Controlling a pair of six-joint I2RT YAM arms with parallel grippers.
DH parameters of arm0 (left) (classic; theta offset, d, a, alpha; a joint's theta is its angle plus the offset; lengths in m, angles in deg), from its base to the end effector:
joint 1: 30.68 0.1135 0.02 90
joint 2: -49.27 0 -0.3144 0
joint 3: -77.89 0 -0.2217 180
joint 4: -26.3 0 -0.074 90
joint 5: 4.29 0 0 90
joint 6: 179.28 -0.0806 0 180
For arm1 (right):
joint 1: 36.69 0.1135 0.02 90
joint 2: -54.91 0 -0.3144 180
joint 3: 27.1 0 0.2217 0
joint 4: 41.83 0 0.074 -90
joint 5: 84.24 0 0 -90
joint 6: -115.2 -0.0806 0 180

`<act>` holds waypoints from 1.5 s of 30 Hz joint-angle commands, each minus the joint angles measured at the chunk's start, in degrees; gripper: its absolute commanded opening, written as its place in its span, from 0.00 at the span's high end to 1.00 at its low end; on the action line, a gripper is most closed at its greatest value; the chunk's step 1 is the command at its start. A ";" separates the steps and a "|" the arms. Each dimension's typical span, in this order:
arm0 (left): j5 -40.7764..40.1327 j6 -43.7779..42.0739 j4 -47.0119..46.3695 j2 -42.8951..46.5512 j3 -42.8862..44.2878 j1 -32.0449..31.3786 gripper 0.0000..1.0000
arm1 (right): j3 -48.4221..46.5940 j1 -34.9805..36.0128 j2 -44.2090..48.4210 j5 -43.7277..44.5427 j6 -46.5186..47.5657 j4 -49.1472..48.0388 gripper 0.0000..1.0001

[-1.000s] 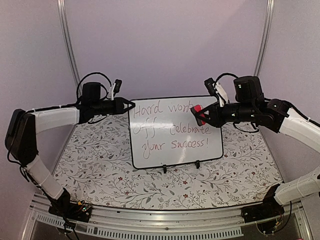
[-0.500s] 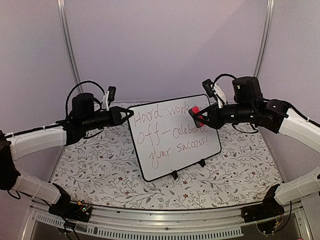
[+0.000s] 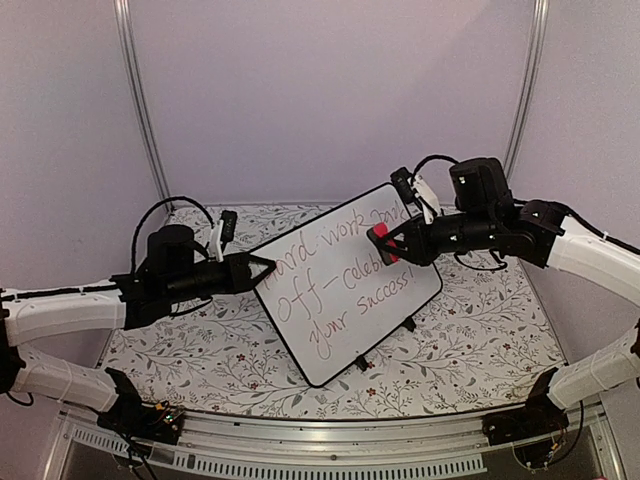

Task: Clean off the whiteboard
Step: Move the whiteboard to the center of the board, then hold the whiteboard on the whiteboard stand.

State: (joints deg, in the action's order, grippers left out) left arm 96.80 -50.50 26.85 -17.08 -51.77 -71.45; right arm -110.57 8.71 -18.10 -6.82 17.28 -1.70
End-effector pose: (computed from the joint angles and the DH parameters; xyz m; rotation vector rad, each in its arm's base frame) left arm 0.1820 -0.1774 0.2967 0.1805 2.0081 -1.1097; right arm 0.1833 0.2108 0.3789 -0.8289 2.0104 0.7797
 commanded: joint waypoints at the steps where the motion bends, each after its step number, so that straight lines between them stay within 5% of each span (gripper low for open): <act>1: -3.09 0.83 0.61 2.81 -1.05 -1.34 0.58 | -2.69 2.28 -2.83 2.09 0.67 1.22 0.84; 8: -6.18 -4.36 8.32 4.73 3.58 -0.91 0.29 | -7.81 7.54 -8.52 6.95 0.56 2.70 0.82; 13: -5.18 -7.45 13.55 3.78 7.79 1.61 0.23 | -12.70 10.95 -13.56 10.90 -0.14 3.52 0.85; 25: 11.39 -12.94 20.39 4.03 10.69 9.39 0.23 | -26.58 18.04 -27.06 22.29 -2.03 8.18 0.88; 45: 15.08 -13.08 19.55 6.01 4.99 13.92 0.50 | -35.59 23.16 -37.16 33.47 -4.31 7.78 0.95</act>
State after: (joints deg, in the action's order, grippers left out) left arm 110.48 -63.79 46.30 -9.83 -46.11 -59.01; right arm -144.15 30.53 -53.18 23.91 13.19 7.18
